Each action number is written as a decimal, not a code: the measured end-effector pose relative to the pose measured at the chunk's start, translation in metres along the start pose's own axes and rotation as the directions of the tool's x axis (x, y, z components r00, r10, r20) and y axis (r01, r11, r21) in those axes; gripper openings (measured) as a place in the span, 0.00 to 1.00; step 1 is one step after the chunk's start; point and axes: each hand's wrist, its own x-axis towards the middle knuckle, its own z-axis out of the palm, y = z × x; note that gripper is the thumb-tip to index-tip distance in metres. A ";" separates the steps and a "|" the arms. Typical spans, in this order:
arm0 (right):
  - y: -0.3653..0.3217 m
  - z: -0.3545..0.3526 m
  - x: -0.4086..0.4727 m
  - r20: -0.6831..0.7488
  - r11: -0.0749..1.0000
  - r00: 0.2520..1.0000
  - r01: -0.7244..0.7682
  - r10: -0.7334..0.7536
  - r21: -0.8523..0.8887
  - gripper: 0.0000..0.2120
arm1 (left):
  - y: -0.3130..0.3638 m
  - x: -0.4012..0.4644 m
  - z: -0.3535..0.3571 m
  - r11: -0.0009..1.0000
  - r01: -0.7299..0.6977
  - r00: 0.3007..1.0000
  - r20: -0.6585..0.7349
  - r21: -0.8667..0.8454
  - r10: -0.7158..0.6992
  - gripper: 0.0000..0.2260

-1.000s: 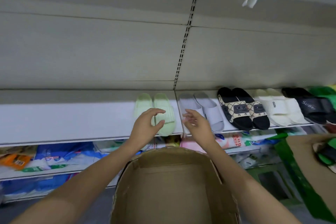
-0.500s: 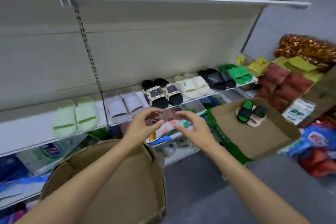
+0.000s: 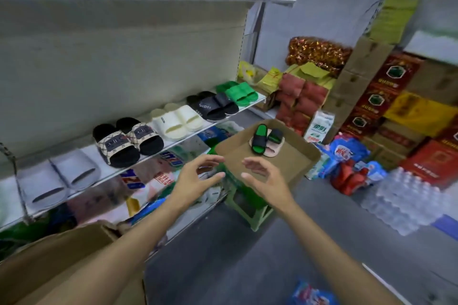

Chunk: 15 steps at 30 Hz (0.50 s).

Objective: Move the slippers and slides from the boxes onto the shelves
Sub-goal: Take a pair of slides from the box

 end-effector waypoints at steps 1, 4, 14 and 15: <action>0.007 -0.005 0.007 -0.010 1.000 1.000 -0.011 0.011 -0.005 0.16 | -0.005 0.011 0.006 1.000 -0.001 1.000 0.007 -0.006 0.001 0.13; 0.025 -0.018 0.027 -0.038 0.998 0.998 -0.046 0.045 -0.033 0.17 | -0.020 0.045 0.020 0.999 0.022 0.999 0.040 -0.036 -0.021 0.12; 0.083 -0.073 0.089 -0.090 0.978 0.994 -0.076 0.060 -0.195 0.19 | -0.055 0.148 0.091 0.997 0.072 0.989 0.133 -0.026 -0.068 0.12; 0.093 -0.080 0.095 -0.090 0.976 0.994 -0.080 0.063 -0.201 0.19 | -0.060 0.157 0.101 0.997 0.072 0.988 0.139 -0.021 -0.068 0.12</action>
